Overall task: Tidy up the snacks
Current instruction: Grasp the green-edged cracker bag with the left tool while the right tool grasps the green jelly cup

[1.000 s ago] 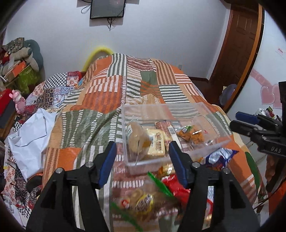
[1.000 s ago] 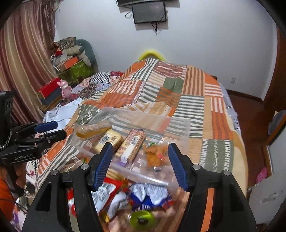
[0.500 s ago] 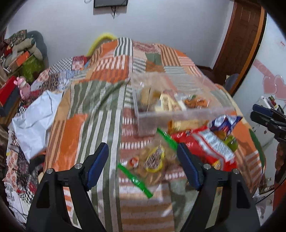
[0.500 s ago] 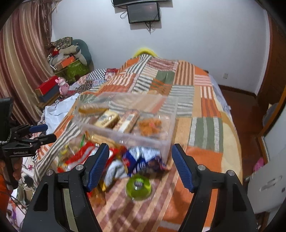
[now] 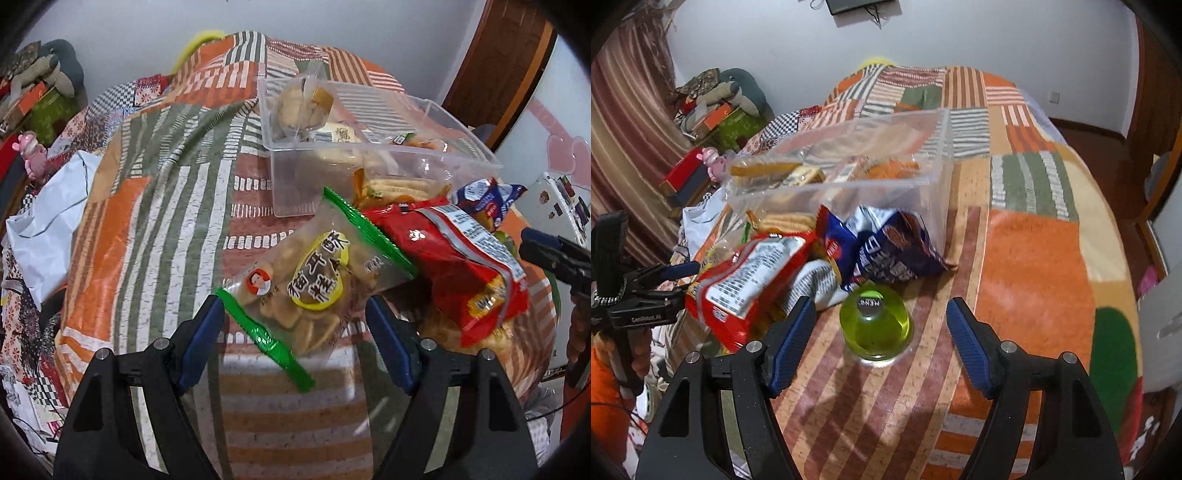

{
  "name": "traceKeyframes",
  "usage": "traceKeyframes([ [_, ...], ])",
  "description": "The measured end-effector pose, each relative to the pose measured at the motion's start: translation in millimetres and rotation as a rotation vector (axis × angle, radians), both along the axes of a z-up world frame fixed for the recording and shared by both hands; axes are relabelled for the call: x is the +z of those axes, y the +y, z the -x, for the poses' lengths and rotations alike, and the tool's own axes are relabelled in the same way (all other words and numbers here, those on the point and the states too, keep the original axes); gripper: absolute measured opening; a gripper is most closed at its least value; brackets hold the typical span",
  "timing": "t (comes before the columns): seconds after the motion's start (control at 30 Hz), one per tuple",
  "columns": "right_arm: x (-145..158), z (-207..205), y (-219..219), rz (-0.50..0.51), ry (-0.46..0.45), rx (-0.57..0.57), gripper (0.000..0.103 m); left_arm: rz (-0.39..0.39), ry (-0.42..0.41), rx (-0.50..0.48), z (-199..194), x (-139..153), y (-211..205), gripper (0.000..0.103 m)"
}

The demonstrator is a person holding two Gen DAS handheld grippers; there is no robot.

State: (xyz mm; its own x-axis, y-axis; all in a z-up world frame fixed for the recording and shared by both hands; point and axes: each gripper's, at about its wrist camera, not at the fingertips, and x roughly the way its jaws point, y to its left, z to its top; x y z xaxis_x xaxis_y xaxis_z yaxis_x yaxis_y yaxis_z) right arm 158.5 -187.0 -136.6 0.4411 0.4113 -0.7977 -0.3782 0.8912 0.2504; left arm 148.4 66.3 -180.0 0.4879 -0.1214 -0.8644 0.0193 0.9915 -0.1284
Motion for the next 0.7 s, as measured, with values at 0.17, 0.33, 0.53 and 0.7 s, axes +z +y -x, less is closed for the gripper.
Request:
traceKeyframes([
  [0.17, -10, -3, 0, -0.010, 0.033, -0.003, 0.070, 0.002, 0.030, -0.006, -13, -11, -3, 0.083],
  [0.33, -17, -3, 5, 0.001, 0.045, 0.010, 0.070, -0.054, 0.014, -0.012, -20, -17, -11, 0.085],
  [0.53, -22, -5, 6, -0.019, 0.065, 0.013, 0.058, -0.056, -0.002, -0.014, -27, -21, -17, 0.089],
  [0.7, -22, -5, 3, -0.034, 0.071, 0.018, 0.047, -0.040, -0.049, -0.006, -26, -22, -16, 0.087],
])
